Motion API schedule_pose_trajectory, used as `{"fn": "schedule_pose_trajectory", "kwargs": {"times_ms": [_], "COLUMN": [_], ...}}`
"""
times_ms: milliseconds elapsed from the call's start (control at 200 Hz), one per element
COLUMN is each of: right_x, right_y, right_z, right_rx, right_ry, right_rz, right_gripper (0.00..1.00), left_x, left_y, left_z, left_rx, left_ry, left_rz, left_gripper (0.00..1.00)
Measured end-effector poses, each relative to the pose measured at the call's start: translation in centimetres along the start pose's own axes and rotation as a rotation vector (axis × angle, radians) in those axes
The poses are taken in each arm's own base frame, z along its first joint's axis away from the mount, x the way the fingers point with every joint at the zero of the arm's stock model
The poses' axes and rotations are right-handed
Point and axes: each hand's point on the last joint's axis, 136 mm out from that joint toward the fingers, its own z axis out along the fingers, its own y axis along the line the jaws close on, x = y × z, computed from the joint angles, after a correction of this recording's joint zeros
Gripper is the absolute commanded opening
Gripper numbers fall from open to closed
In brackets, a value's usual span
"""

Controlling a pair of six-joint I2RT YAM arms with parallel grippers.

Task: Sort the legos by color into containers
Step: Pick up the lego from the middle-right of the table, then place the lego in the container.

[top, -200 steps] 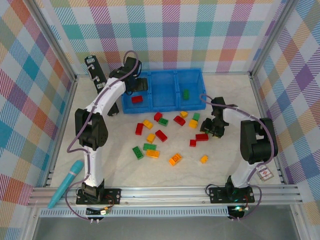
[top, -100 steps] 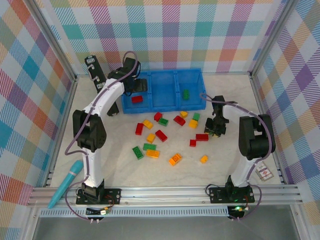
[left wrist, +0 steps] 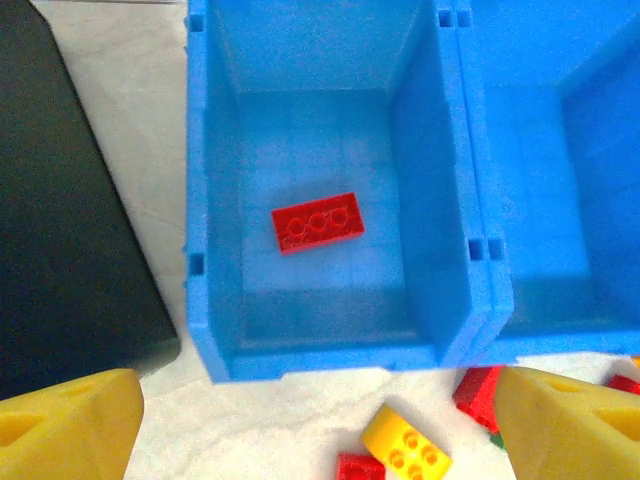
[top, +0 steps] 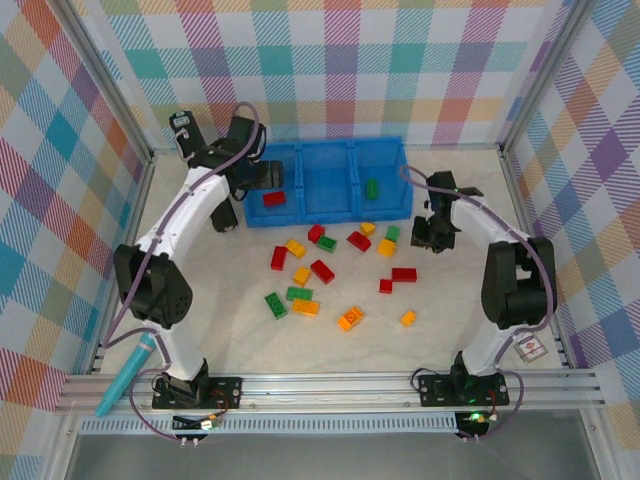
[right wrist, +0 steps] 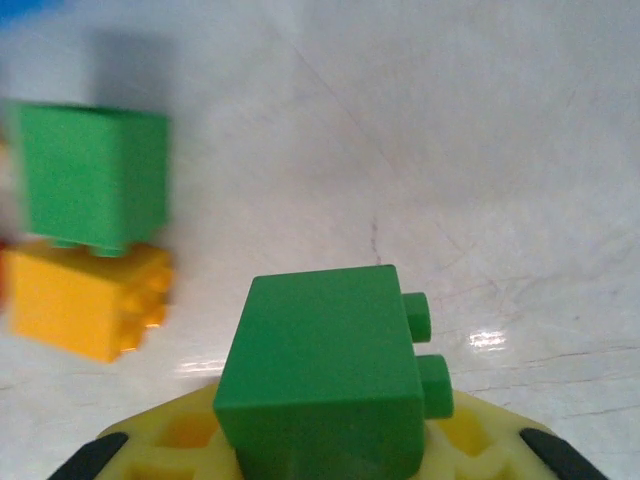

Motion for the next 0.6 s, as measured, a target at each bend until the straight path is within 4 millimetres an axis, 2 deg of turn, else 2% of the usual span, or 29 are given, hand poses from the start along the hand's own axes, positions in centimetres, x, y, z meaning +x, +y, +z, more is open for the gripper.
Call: {"fn": "schedule_pose_trajectory", "kwargs": {"times_ms": [165,300,430,525,600], "right_x": [-4.4,-8.5,-11.4,-12.7,-13.5], "right_y": [4.1,7.5,9.3,9.9,10.5], "right_z": [-4.8,-6.8,-5.4,-3.1,-1.5], "right_rx": [-0.051,-0.087,-0.092,-0.084,-0.079], "right_ry": [-0.147,-0.232,-0.246,-0.222,-0.202], "right_rz": [-0.123,-0.2,-0.24,-0.256,-0.267], "right_gripper": [0.26,0.26,0.26,0.26,0.26], "left_x": [0.5,1.5,4.1,6.9,9.4], "left_y": [0.8,1.6,2.3,2.5,1.6], "left_z": [-3.5,-6.1,-8.0,-8.8,-9.3], "left_rx": [0.007,0.015,0.021,0.02,0.034], "left_ry": [-0.028,-0.051,-0.026,0.025,0.07], "left_rz": [0.008,0.005,0.004,0.027,0.075], "left_gripper": [0.91,0.91,0.91,0.91,0.91]}}
